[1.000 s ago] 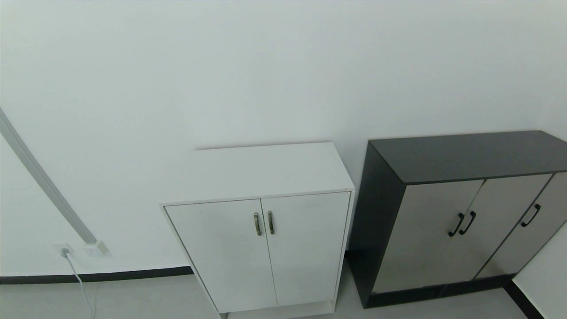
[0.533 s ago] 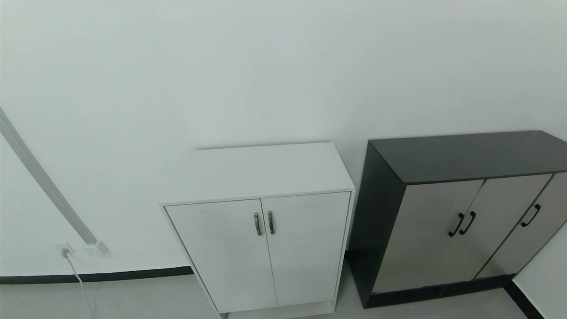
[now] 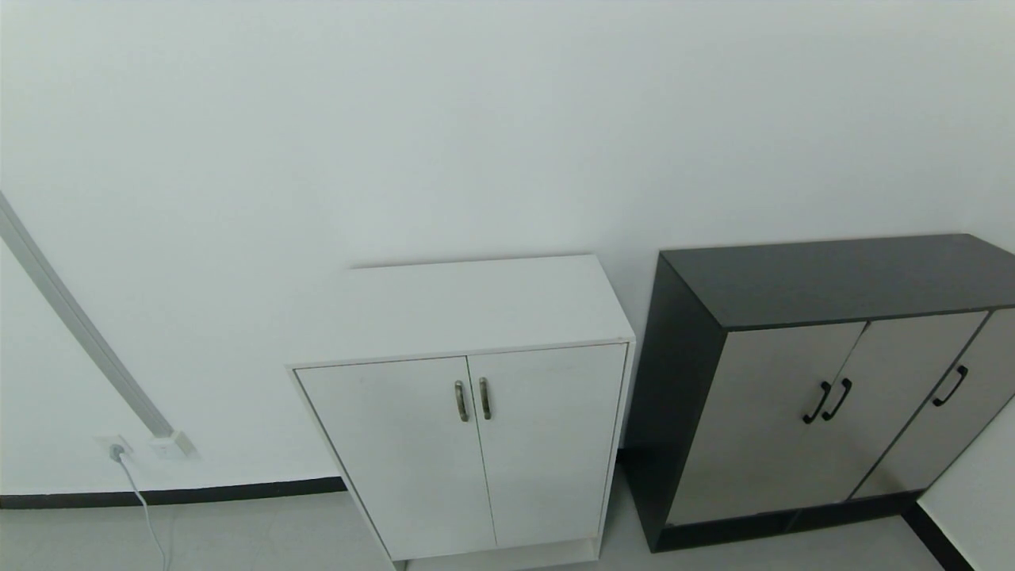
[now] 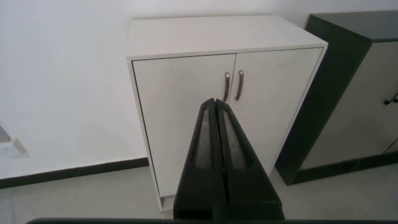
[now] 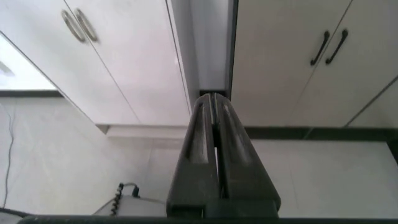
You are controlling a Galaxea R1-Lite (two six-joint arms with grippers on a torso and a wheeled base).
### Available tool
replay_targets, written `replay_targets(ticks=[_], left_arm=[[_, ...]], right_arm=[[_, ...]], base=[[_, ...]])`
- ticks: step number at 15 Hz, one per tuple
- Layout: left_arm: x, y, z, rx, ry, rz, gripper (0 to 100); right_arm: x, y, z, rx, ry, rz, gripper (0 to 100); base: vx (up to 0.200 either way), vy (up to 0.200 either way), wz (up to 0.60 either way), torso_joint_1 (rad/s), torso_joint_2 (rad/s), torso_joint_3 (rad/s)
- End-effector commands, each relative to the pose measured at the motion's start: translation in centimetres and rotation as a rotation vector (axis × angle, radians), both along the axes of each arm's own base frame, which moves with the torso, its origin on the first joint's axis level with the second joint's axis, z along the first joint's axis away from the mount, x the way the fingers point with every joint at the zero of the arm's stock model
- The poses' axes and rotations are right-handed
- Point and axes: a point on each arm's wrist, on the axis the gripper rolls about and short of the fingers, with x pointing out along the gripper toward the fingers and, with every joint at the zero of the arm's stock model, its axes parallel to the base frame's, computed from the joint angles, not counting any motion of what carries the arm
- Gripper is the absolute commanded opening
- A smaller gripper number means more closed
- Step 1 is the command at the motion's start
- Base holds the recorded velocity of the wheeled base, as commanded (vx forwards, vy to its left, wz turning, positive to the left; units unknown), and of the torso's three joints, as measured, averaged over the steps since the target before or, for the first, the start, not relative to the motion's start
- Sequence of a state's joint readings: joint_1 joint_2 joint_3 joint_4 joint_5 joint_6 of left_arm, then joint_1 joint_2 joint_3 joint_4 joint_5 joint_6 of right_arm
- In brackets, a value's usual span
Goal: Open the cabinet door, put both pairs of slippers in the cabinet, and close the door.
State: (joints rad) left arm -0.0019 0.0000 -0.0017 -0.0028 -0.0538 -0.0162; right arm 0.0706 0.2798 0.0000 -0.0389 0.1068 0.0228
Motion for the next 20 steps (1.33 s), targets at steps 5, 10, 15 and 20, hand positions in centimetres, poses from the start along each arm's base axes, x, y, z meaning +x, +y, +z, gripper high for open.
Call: replay_targets(ticks=[5,10,15,20], left_arm=[[0.0,0.0,0.0,-0.001,0.000,0.001,0],[0.0,0.0,0.0,0.001,0.000,0.001,0],[0.0,0.0,0.0,0.001,0.000,-0.001,0],[0.0,0.0,0.0,0.001,0.000,-0.001,0]], right_arm=[[-1.3,-0.2,-0.1,0.045,-0.152,-0.058,0],[-1.5,-0.3,-0.1,0.055,-0.167,-0.074,0],[-1.6,-0.2,-0.1,-0.004,-0.151,-0.011,0],[-1.4,-0.3,-0.5,-0.102,-0.152,-0.036,0]], base=[[0.000,0.000,0.00,0.000,0.00,0.000],[0.000,0.000,0.00,0.000,0.00,0.000],[0.000,0.000,0.00,0.000,0.00,0.000],[0.000,0.000,0.00,0.000,0.00,0.000]])
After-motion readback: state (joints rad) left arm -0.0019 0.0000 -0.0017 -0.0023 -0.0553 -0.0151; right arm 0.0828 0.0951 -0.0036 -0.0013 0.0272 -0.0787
